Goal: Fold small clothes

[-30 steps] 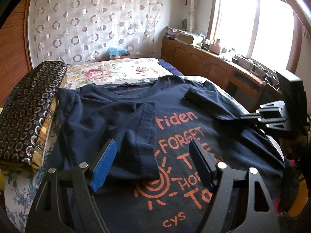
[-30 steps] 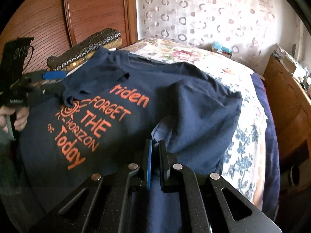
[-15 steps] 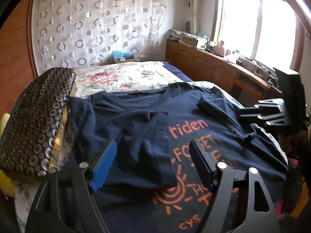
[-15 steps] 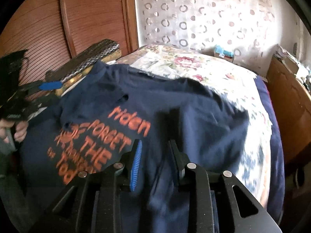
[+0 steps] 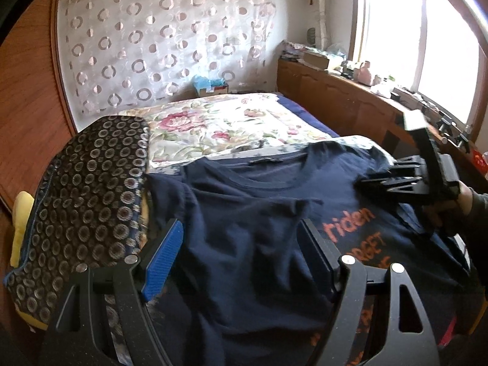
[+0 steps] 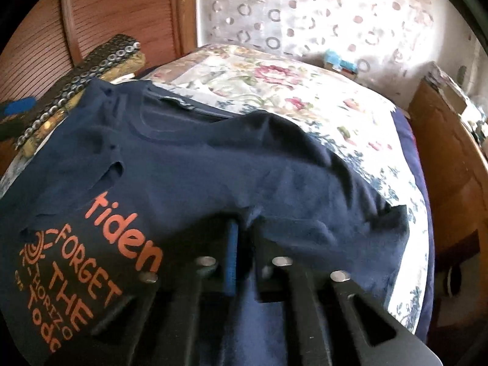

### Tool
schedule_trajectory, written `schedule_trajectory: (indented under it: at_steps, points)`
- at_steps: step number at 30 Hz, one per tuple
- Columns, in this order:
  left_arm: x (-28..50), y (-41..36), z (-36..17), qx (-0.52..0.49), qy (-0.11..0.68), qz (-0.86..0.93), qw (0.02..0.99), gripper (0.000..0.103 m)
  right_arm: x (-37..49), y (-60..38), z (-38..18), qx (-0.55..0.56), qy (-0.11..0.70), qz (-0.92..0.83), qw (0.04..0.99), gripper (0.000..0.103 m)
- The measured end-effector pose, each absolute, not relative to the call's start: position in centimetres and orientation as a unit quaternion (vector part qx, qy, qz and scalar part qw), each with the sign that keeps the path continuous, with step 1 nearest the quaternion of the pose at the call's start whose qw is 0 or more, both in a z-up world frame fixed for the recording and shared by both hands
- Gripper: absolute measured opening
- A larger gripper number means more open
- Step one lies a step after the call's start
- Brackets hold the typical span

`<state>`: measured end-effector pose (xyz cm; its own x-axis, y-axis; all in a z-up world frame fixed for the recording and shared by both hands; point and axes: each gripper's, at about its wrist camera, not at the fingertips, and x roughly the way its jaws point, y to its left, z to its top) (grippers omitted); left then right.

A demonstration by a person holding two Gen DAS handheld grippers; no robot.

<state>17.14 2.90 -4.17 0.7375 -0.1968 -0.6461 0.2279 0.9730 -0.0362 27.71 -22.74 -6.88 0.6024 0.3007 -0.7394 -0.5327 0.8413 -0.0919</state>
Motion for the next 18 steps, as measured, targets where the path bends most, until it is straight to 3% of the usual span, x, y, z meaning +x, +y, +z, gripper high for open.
schedule_trajectory:
  at_steps: [6,9,10,12,16,18]
  points:
    - [19.8,4.6,-4.2,0.031,0.358,-0.097,0.928,0.078,27.5,-24.8,-4.5,-0.07,0.342,0.302,0.887,0.006]
    - [21.2,4.7,-4.1,0.043,0.365,-0.095,0.925,0.078,28.1,-25.0,-4.5,-0.073,0.347,0.292,0.889,0.033]
    - [21.9,4.6,-4.1,0.051,0.371,-0.095,0.923,0.077,28.2,-25.3,-4.6,-0.072,0.347,0.29,0.889,0.037]
    - [23.0,4.5,-4.3,0.066,0.384,-0.093,0.916,0.066,28.4,-26.0,-4.5,-0.076,0.344,0.281,0.893,0.041]
    - [24.8,4.1,-4.8,0.094,0.407,-0.085,0.904,0.054,28.9,-27.2,-4.8,-0.099,0.341,0.231,0.906,0.044]
    - [25.8,4.0,-5.2,0.106,0.419,-0.079,0.898,0.04,29.2,-28.0,-5.3,-0.107,0.344,0.205,0.91,0.044]
